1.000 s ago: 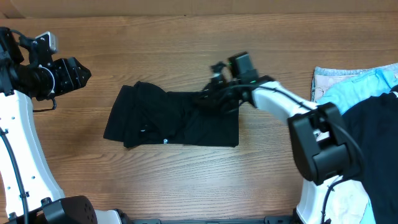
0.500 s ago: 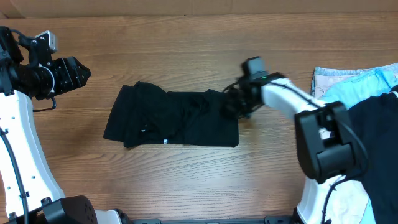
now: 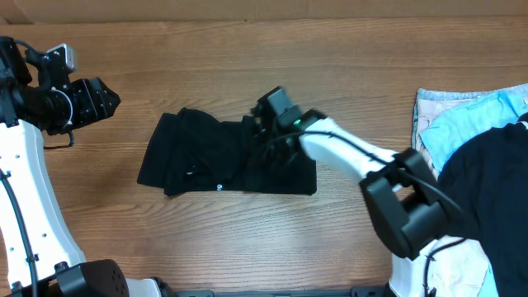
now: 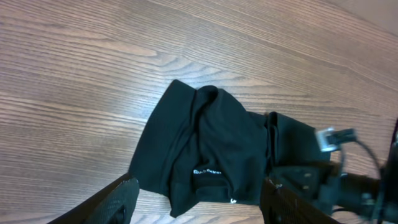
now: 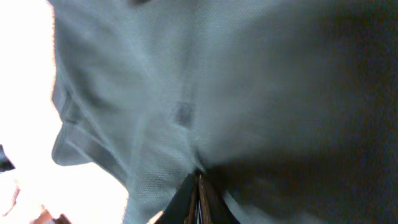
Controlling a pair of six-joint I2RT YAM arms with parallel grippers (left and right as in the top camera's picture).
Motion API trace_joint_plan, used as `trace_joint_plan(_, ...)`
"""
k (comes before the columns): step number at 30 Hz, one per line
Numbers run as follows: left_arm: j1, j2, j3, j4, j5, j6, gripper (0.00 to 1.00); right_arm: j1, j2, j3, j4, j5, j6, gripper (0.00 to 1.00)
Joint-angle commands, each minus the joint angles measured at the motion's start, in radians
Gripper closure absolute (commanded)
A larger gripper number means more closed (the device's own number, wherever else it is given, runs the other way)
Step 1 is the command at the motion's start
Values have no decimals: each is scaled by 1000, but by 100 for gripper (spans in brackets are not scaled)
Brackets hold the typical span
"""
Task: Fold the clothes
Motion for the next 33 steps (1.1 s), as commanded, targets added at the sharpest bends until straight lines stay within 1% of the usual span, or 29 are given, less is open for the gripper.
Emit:
trace_joint_plan(1, -13, 8, -15, -2, -14, 11, 30, -92, -127, 75, -60, 39, -66, 96)
trace_joint_plan(4, -14, 8, -26, -3, -13, 9, 27, -143, -162, 77, -109, -5, -65, 95)
trace_joint_plan(5, -17, 8, -39, 0, -14, 8, 23, -159, -164, 77, -130, -17, -65, 95)
trace_joint_plan(8, -26, 8, -112, 52, -23, 8, 1, -209, -166, 77, -225, -28, -65, 94)
trace_joint_plan(10, -35, 8, -200, 128, -36, 9, 0, -241, -166, 77, -287, -28, -67, 86)
trace_joint_plan(11, -38, 8, -247, 169, -36, 10, 0, -259, -166, 77, -316, -29, -75, 81)
trace_joint_plan(12, -39, 11, -292, 212, -35, 12, 0, -275, -166, 77, -338, -29, -87, 67)
trace_joint_plan(14, -39, 23, -369, 278, -27, 14, 0, -312, -166, 77, -378, -43, -138, 51)
trace_joint_plan(15, -40, 36, -406, 310, -20, 18, 0, -331, -166, 77, -396, -57, -168, 44)
trace_joint_plan(17, -43, 71, -452, 347, -20, 24, 0, -369, -166, 77, -432, -80, -218, 23)
trace_joint_plan(18, -46, 93, -468, 357, -16, 35, 0, -388, -166, 77, -449, -86, -238, 15)
trace_joint_plan(19, -51, 122, -481, 360, -8, 57, 0, -410, -166, 77, -466, -92, -262, 10)
trace_joint_plan(21, -62, 180, -491, 359, 10, 82, 0, -440, -166, 77, -487, -101, -297, 3)
trace_joint_plan(23, -77, 248, -491, 365, 31, 82, 0, -460, -166, 77, -501, -100, -317, 0)
trace_joint_plan(27, -100, 365, -491, 394, 51, 86, 0, -479, -166, 76, -513, -99, -332, 0)
trace_joint_plan(31, -119, 453, -491, 409, 64, 134, 0, -480, -166, 76, -516, -99, -332, 0)
trace_joint_plan(33, -130, 486, -491, 412, 97, 167, 0, -479, -166, 75, -515, -99, -332, 0)
